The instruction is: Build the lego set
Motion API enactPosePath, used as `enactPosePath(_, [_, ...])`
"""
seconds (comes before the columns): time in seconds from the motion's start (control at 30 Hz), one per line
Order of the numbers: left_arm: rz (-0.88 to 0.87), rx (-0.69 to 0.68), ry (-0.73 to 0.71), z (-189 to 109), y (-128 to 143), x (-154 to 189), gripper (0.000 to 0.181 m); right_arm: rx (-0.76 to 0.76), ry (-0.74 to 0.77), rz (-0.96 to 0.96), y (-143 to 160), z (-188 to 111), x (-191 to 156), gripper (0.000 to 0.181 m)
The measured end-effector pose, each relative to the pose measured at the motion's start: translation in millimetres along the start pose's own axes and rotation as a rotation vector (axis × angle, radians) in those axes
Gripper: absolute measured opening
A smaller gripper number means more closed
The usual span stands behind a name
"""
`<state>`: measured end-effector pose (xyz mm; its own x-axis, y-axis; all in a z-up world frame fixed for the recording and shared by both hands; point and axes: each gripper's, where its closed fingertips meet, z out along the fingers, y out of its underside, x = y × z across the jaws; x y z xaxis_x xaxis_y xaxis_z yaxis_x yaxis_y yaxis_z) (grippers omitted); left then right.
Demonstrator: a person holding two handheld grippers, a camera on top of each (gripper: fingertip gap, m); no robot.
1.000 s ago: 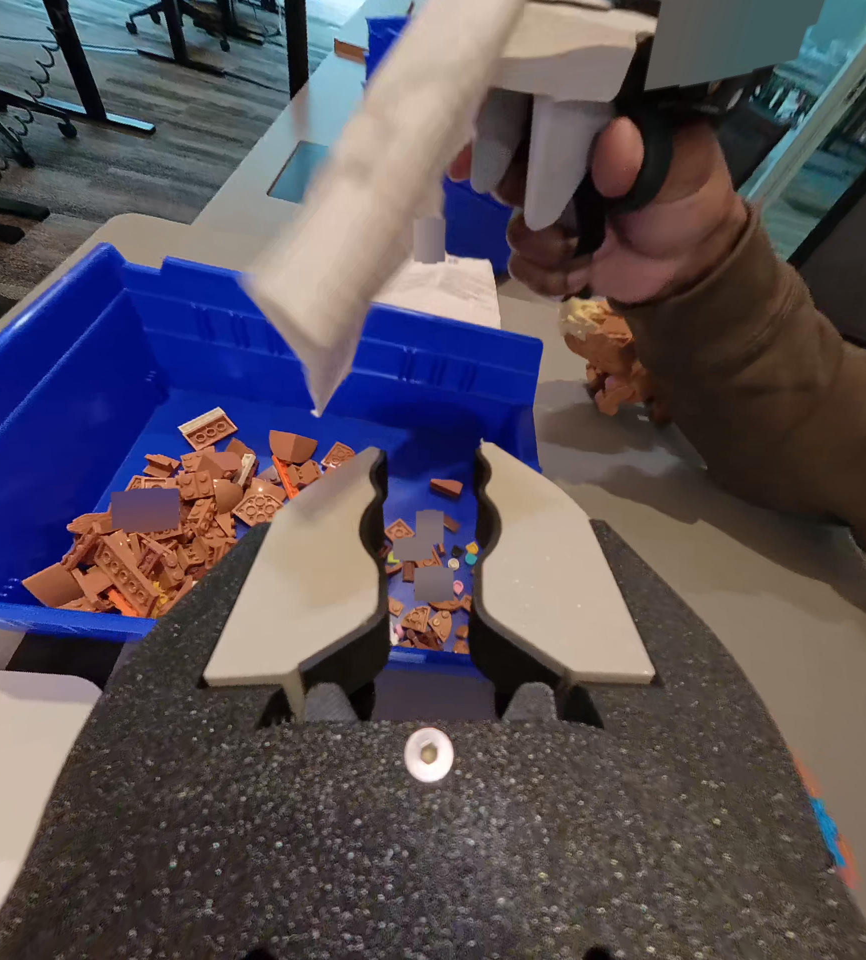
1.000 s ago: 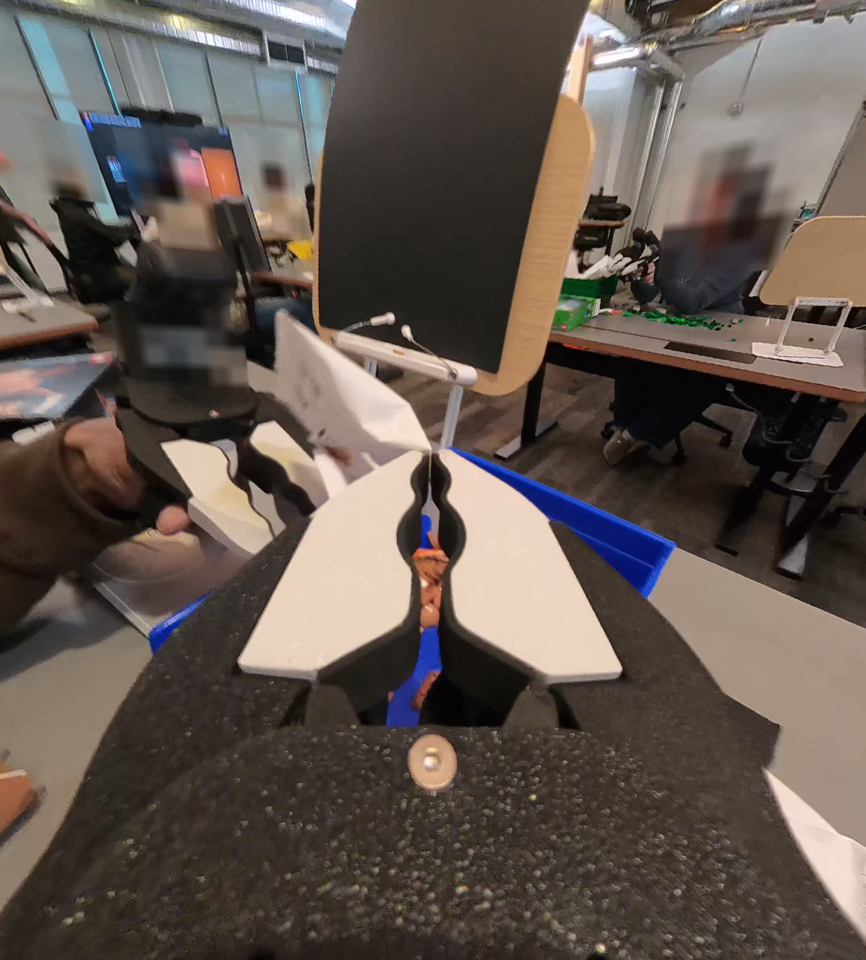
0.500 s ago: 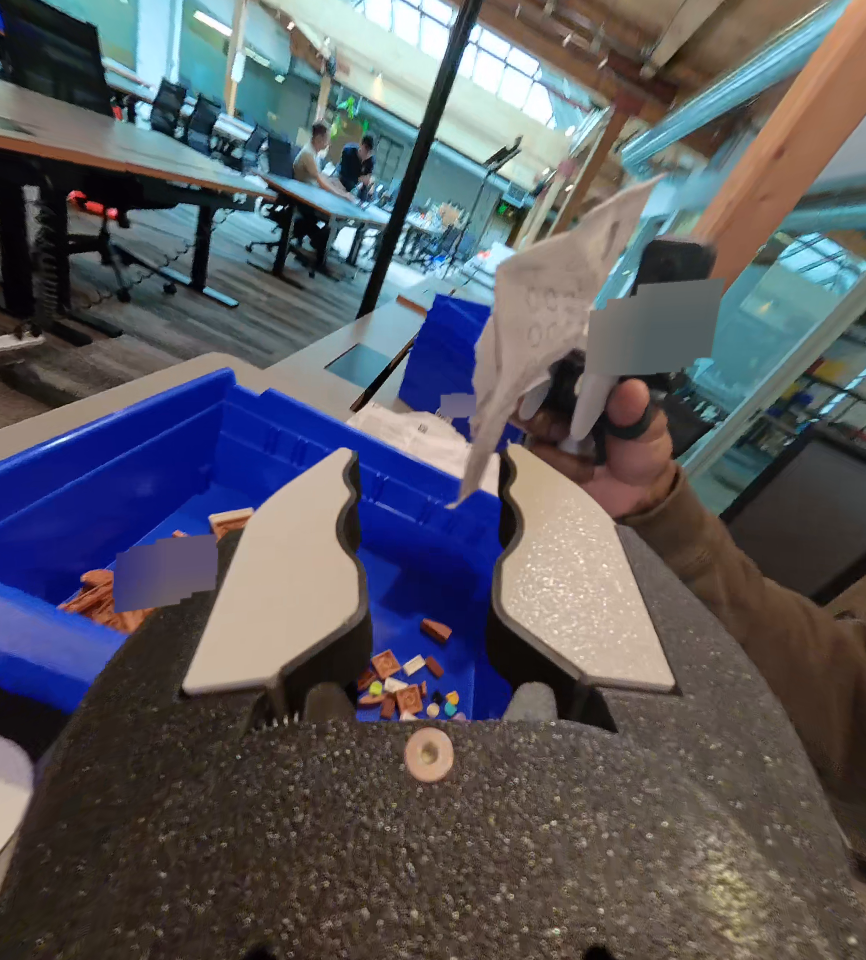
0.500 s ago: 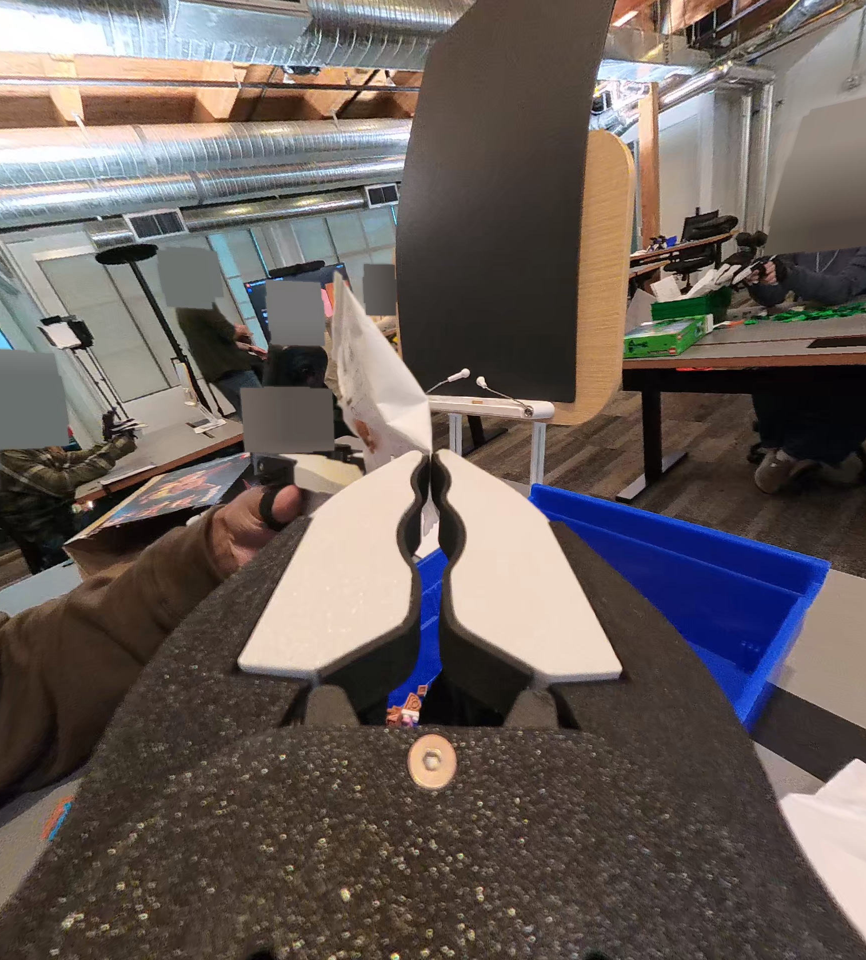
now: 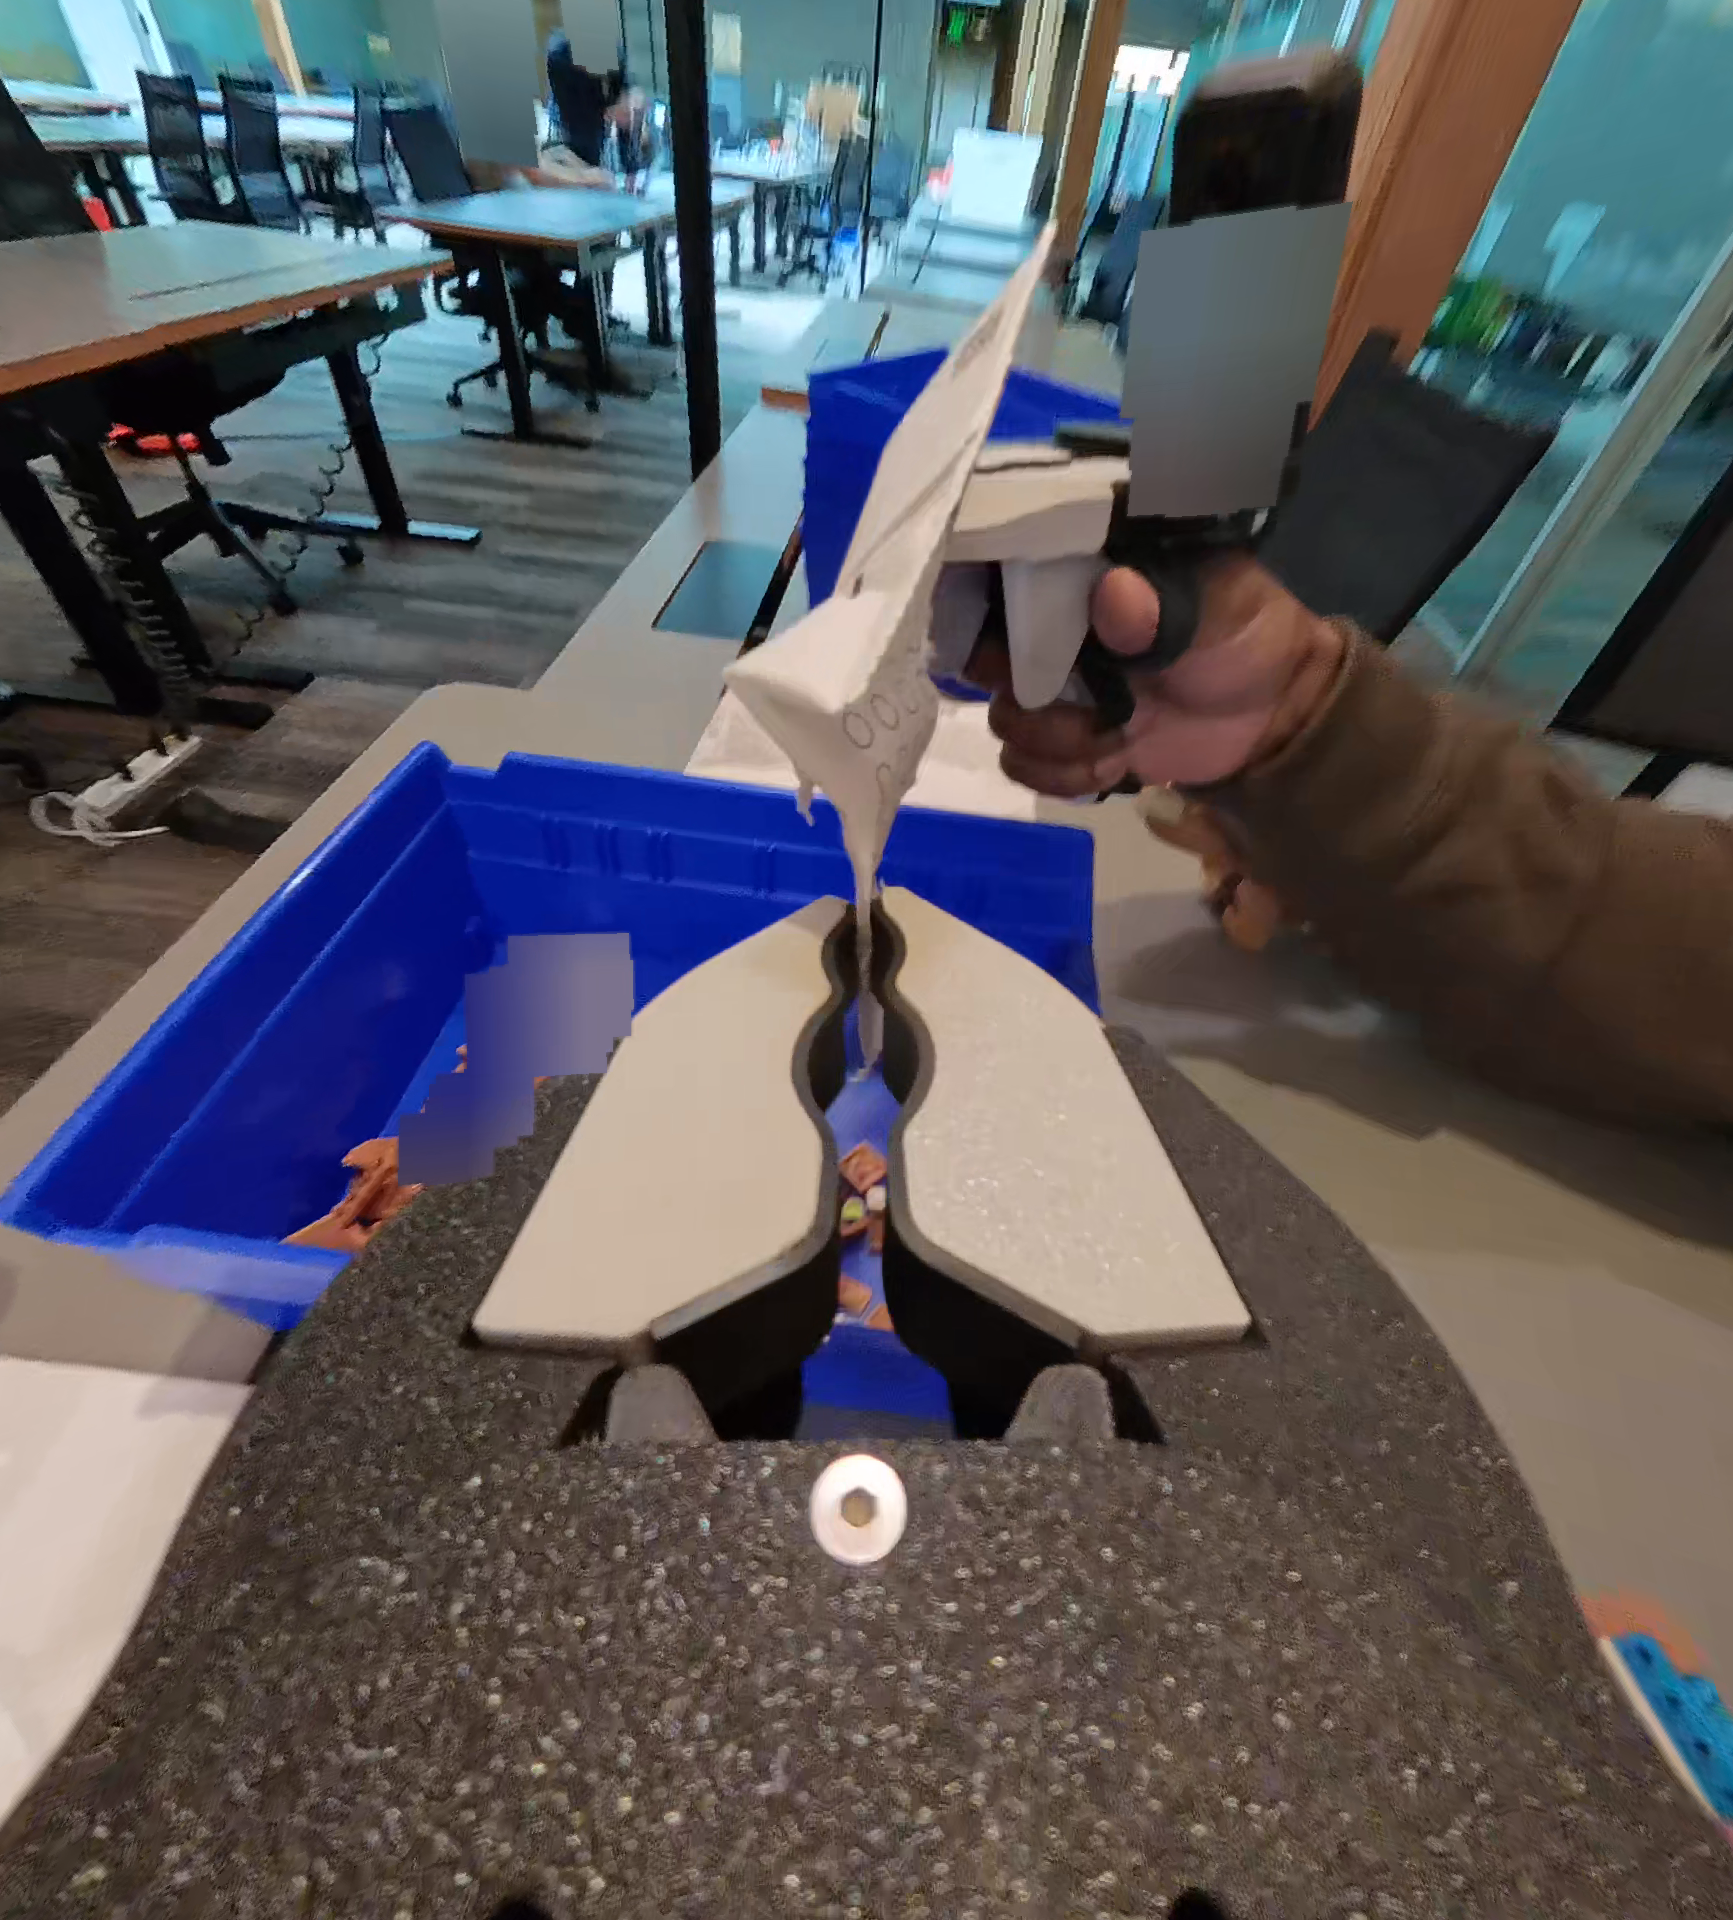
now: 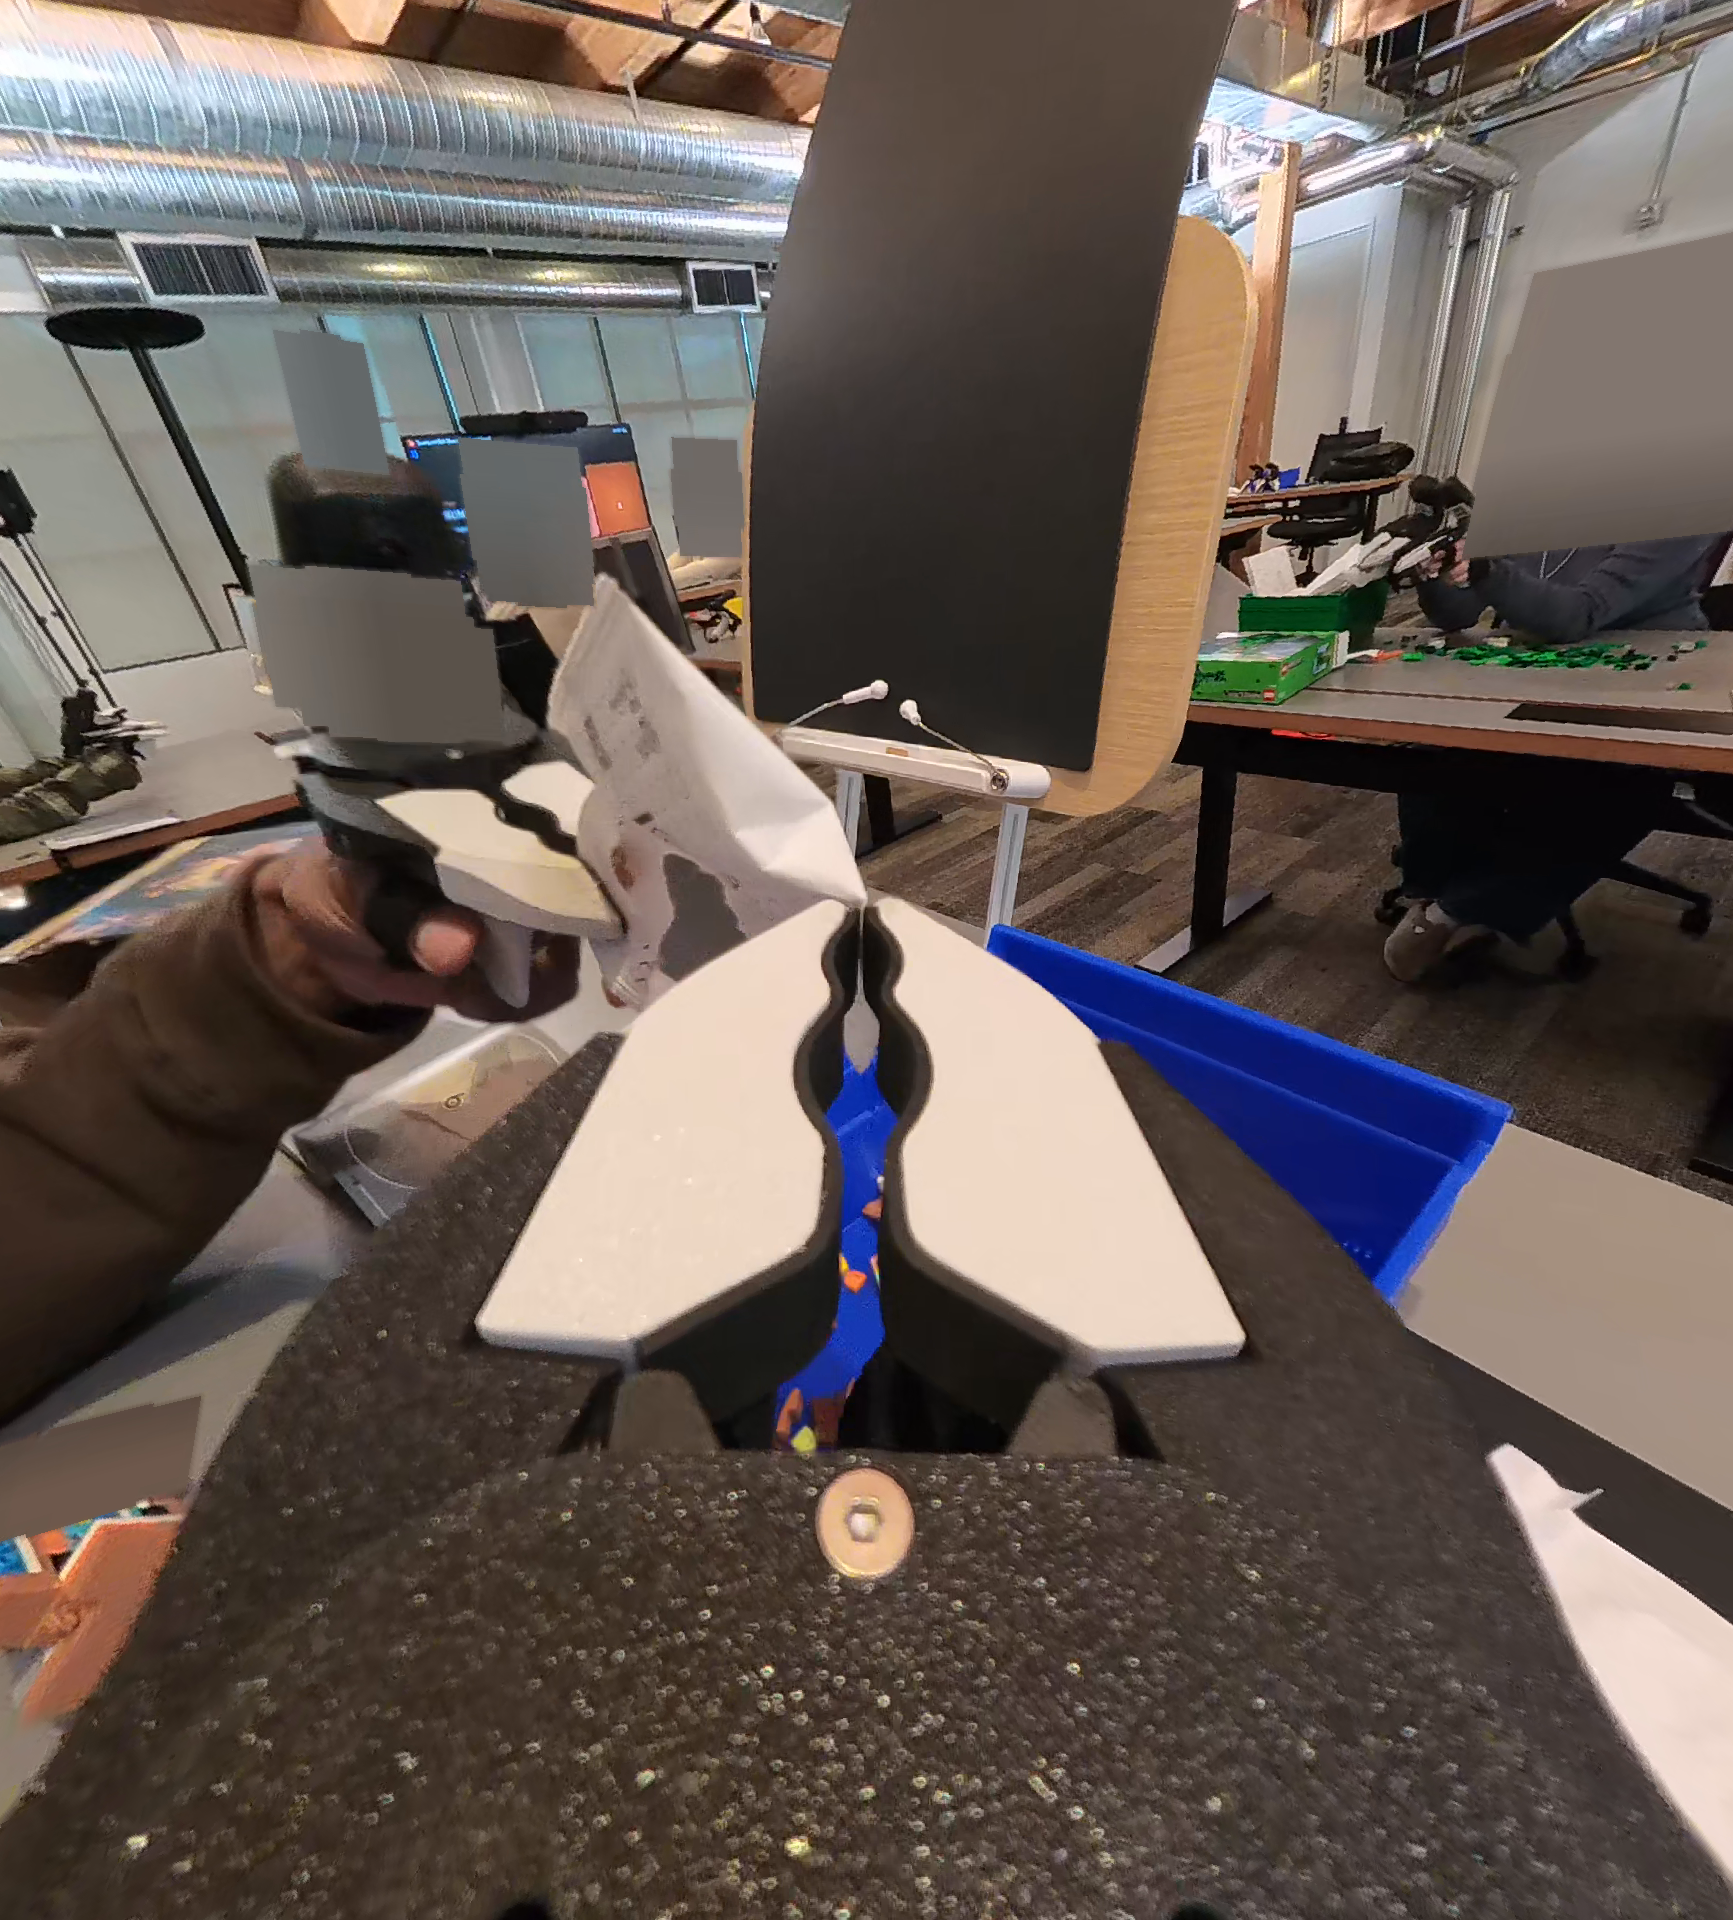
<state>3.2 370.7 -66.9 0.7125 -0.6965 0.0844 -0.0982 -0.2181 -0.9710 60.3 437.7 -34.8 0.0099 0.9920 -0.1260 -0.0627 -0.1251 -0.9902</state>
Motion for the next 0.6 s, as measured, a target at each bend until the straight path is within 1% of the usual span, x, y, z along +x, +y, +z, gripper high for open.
enactPosePath(0.13, [0.144,-0.106,-0.084,-6.1,1.7,2.5,0.0,-0.061,-0.006,0.005,12.1,3.6,-2.1,0.001])
enactPosePath(0.27, [0.245,-0.201,-0.147,-9.1,6.2,3.6,0.001,-0.217,0.015,-0.002,37.4,8.5,0.1,0.005])
enactPosePath(0.37, [0.275,-0.24,-0.182,-7.5,8.6,2.8,0.001,-0.325,0.027,-0.016,49.5,8.5,-3.0,0.022])
enactPosePath(0.47, [0.282,-0.277,-0.183,-5.9,13.5,4.2,0.0,-0.496,0.14,-0.035,63.7,-1.5,6.6,0.031])
enactPosePath(0.53, [0.276,-0.309,-0.163,-4.6,18.9,7.7,0.001,-0.548,0.212,-0.085,60.7,-9.8,10.8,0.035])
enactPosePath(0.6, [0.27,-0.353,-0.144,-3.9,26.1,10.9,0.001,-0.549,0.233,-0.128,49.3,-15.2,6.3,0.037])
